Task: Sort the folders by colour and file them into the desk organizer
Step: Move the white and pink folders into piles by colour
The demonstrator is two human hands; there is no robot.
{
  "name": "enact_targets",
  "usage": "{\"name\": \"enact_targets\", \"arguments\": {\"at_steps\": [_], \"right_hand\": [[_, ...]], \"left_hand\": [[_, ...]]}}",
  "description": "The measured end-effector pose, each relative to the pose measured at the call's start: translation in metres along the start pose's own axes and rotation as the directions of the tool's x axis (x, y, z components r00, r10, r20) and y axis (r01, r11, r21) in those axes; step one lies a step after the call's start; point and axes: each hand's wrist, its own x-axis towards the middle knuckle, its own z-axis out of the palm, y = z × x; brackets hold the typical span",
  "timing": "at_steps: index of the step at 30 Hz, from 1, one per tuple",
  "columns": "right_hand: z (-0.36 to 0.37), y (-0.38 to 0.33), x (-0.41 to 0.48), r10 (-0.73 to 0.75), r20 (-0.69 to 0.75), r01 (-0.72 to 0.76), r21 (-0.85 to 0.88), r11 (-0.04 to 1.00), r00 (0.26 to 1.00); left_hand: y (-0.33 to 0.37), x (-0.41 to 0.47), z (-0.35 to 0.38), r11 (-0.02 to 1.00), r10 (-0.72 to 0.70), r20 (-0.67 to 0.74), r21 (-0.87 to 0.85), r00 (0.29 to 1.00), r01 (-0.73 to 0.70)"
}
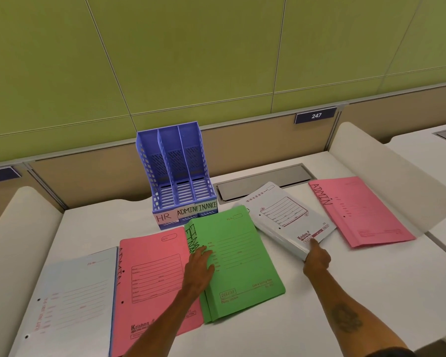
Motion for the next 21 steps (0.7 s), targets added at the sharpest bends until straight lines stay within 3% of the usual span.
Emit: {"name": "enact_targets", "arguments": {"at_steps": [5, 8, 11, 21], "right_hand": [[-0.004, 0.001, 0.001, 0.064, 0.037, -0.071, 0.247, 0.966, 0.997], [-0.004, -0.002, -0.001, 0.074, 0.202, -0.149, 0.387, 0.910, 0.977], [-0.001, -0.007, -0.004, 0.049, 0.323, -0.186, 0.408, 0.894, 0.945], [0.007, -0.025, -0.007, -0.116, 0.308, -0.093, 0.588, 0.804, 0.944]], "left_hand": [[0.005, 0.001, 0.000, 0.999, 0.002, 0.022, 0.037, 1.000, -0.003], [0.005, -0.001, 0.001, 0.997, -0.008, 0.045, 0.079, 0.999, 0.005], [0.005, -0.003, 0.002, 0.995, -0.016, 0.054, 0.104, 0.998, 0.010], [0.013, -0.005, -0.001, 0.989, -0.062, 0.071, 0.139, 0.996, 0.051]]}}
